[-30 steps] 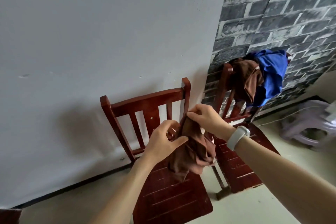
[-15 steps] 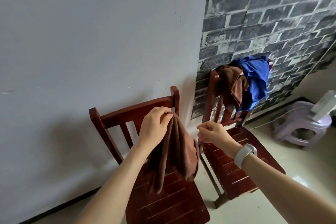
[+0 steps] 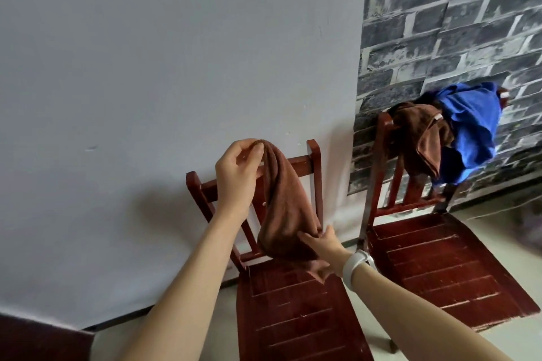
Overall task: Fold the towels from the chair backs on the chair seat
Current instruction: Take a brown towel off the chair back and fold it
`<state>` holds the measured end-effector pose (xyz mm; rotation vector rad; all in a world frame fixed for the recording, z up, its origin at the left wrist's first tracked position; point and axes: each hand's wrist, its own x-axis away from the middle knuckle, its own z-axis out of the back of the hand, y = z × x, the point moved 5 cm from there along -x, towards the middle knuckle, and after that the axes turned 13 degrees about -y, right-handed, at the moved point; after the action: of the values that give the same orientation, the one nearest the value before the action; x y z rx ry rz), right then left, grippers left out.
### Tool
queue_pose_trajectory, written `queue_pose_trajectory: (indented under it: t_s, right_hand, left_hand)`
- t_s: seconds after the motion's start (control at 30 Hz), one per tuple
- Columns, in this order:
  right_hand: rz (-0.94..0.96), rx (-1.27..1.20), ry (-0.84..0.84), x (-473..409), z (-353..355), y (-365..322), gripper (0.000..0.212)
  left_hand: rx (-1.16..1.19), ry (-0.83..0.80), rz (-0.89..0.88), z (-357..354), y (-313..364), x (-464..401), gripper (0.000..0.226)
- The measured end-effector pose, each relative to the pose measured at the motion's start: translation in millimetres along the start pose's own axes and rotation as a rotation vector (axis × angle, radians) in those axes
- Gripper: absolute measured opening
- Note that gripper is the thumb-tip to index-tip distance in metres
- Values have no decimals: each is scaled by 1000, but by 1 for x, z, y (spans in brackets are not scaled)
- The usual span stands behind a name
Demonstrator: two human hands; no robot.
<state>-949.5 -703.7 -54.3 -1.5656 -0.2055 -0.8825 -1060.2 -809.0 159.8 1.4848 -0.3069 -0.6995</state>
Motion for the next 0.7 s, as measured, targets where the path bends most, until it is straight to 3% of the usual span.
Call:
queue_pose_trajectory:
  t_s: [0.17, 0.33, 0.5, 0.63, 0.7]
  right_hand:
    - [2, 29, 62, -9, 8, 7, 15]
    - [117, -18, 285, 4, 42, -8, 37]
    - [102, 42, 435, 20, 86, -11, 46]
    - [80, 127, 367, 19, 106, -7, 42]
    - [75, 173, 322, 14, 115, 0, 28]
  left_hand:
    - [97, 69, 16, 24, -5, 7, 13]
    - [108, 164, 162, 50, -40, 22, 19]
    - [-162, 175, 276, 76, -82, 41, 21]
    - [-199, 165, 366, 80, -105, 55, 12]
    - [-44, 200, 432, 79, -115, 60, 13]
